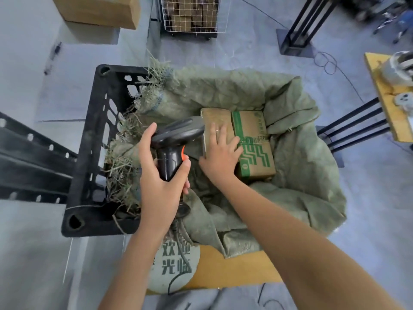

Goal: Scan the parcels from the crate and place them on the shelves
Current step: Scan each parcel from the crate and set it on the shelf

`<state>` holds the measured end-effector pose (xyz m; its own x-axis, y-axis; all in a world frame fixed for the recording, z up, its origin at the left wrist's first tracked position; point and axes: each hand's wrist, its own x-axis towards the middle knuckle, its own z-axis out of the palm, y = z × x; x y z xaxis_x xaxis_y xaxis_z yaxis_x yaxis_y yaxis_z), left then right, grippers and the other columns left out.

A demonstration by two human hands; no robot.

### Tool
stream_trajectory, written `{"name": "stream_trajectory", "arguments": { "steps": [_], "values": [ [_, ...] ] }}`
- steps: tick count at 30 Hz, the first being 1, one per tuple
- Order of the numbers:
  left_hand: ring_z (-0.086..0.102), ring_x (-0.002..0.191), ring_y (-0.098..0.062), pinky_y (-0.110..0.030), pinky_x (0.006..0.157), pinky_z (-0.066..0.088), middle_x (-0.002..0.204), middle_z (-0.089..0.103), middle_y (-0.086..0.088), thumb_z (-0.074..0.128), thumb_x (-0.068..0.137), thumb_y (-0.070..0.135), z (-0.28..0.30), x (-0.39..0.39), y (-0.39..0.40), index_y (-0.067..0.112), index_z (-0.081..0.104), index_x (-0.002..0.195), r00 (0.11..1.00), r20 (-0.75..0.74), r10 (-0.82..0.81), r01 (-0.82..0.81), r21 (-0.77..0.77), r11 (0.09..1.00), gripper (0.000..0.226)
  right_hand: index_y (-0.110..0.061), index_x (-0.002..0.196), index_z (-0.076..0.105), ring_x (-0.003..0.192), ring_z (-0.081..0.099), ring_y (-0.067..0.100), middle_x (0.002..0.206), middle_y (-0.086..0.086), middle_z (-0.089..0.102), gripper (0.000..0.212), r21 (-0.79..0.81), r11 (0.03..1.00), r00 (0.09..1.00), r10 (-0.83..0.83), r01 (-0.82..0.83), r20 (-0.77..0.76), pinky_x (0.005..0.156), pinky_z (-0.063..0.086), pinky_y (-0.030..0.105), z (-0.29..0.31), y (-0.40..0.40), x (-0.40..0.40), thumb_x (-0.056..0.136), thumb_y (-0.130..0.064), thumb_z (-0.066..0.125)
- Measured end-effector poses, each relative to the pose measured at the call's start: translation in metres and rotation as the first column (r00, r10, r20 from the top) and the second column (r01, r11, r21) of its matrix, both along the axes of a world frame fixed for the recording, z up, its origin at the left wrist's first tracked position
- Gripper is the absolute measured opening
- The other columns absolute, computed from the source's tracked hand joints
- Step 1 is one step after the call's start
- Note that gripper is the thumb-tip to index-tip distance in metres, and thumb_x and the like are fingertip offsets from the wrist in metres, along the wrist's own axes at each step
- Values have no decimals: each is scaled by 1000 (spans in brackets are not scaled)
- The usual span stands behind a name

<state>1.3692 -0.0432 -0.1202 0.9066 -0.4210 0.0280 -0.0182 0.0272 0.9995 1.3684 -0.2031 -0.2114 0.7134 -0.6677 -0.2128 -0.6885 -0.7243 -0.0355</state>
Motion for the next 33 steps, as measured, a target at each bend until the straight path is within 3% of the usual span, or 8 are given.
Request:
{"name": "stream_trajectory", "arguments": {
  "steps": [6,11,18,23,26,30,33],
  "values": [
    [59,57,-24,-29,54,52,93,67,-4,67,94,9,1,-2,0,61,32,144,1000,-18,-8,8,29,1000,80,-11,158,-16,153,-6,41,166,16,-15,93,-31,993,989,108,-112,-102,124,2,53,-22,-8,-7,96,-34,50],
    [60,57,-25,-31,55,52,92,69,-2,68,94,8,1,-2,-1,62,31,144,1000,7,-24,24,68,997,82,-12,158,-16,153,-11,38,165,16,-19,91,78,992,993,100,-96,-58,125,-2,51,-22,-10,-3,97,-27,50],
    [61,57,-22,-26,55,53,96,69,-3,68,92,14,4,-3,-1,64,31,143,1000,18,-5,4,60,998,80,-11,155,-24,151,-18,40,163,15,-27,111,130,986,985,122,-107,-118,123,-6,51,-23,-17,1,93,-66,50],
    [59,57,-22,-27,54,53,100,68,-3,66,97,1,4,-6,5,52,30,150,997,47,53,-55,51,997,81,-12,155,-25,151,-22,38,163,13,-29,110,237,968,993,102,-84,-67,122,-10,49,-16,-22,0,93,-68,48],
    [60,58,-21,-27,54,53,101,66,-8,66,96,1,6,-10,9,55,31,148,993,65,103,-108,72,992,82,-12,155,-23,151,-21,38,164,14,-24,106,285,953,994,111,-103,-14,123,-8,48,-6,-25,-1,95,-63,49],
    [58,58,-22,-33,52,53,97,67,-4,64,97,-2,17,-20,10,64,34,141,972,148,183,-197,89,976,85,-12,157,-19,152,-17,37,166,15,-19,97,309,930,979,176,-201,105,123,-4,49,13,-28,-4,100,-56,46],
    [60,55,-19,-28,52,53,94,68,0,65,97,-1,28,-32,17,58,33,143,933,242,266,-300,117,947,81,-14,159,-12,154,-13,34,167,13,-14,87,260,911,937,263,-320,232,124,-2,49,34,-27,-12,103,-51,42]
  ]
}}
